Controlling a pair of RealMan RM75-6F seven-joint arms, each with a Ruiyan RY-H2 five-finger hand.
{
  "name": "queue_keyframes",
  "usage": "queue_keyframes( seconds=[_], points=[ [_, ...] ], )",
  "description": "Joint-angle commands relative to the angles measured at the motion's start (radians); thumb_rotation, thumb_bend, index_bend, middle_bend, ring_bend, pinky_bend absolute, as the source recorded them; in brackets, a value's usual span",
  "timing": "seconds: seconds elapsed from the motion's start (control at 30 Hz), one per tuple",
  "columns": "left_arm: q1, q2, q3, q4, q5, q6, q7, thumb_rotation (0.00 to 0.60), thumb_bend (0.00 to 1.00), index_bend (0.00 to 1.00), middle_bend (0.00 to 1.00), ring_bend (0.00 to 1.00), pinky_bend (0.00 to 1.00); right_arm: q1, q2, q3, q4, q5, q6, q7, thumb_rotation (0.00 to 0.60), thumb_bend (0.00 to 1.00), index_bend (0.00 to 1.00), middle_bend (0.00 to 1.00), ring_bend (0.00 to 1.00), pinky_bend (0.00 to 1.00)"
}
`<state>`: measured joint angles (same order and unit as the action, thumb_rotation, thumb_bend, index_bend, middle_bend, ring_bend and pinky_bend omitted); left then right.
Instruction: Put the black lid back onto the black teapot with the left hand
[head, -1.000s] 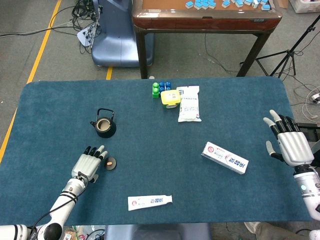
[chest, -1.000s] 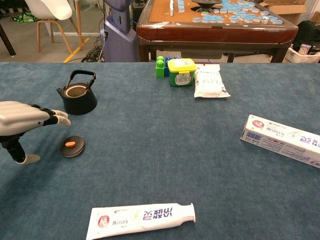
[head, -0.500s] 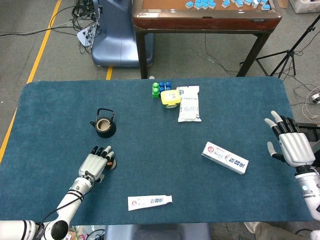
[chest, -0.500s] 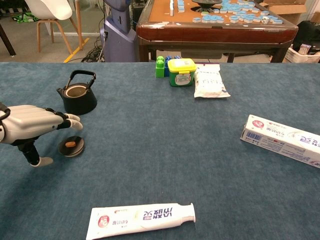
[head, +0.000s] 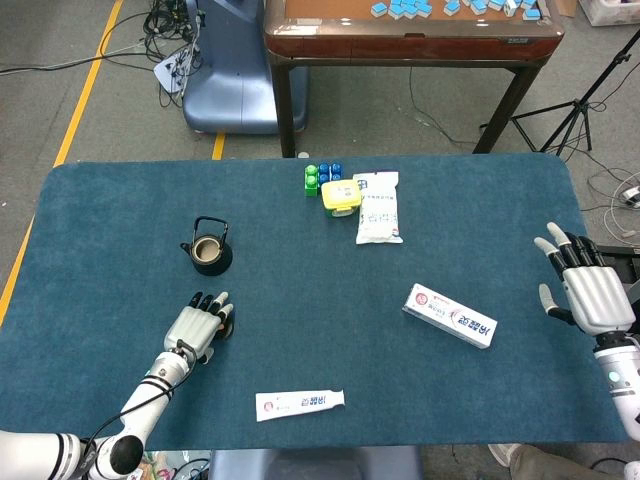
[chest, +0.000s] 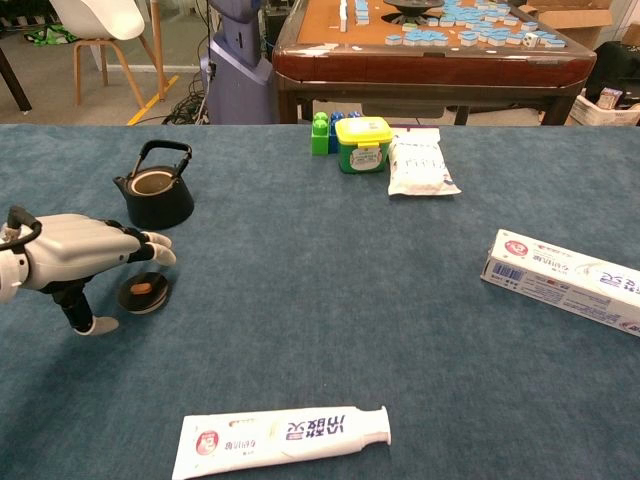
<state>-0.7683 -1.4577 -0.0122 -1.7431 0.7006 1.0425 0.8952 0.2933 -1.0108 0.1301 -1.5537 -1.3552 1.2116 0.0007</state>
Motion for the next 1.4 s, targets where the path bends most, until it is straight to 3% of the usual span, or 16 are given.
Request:
queue_keyframes(
  seconds=[0.03,1.4],
  points=[
    [-0.010,0.004,-0.001,0.004,-0.007,-0.008,-0.004,0.600,0.30,0.11,0.00,0.00,0.00,-0.001,-0.002,-0.001,0.004,0.002,0.000,0.003,0.600,0.52,0.12,0.00,0.00,0.00],
    [-0.055,0.001,0.047,0.054,-0.036,-0.010,-0.061,0.600,0.31,0.15,0.00,0.00,0.00,0.012,-0.022,-0.001,0.034,0.010,-0.020,0.014,0.600,0.52,0.12,0.00,0.00,0.00]
  ],
)
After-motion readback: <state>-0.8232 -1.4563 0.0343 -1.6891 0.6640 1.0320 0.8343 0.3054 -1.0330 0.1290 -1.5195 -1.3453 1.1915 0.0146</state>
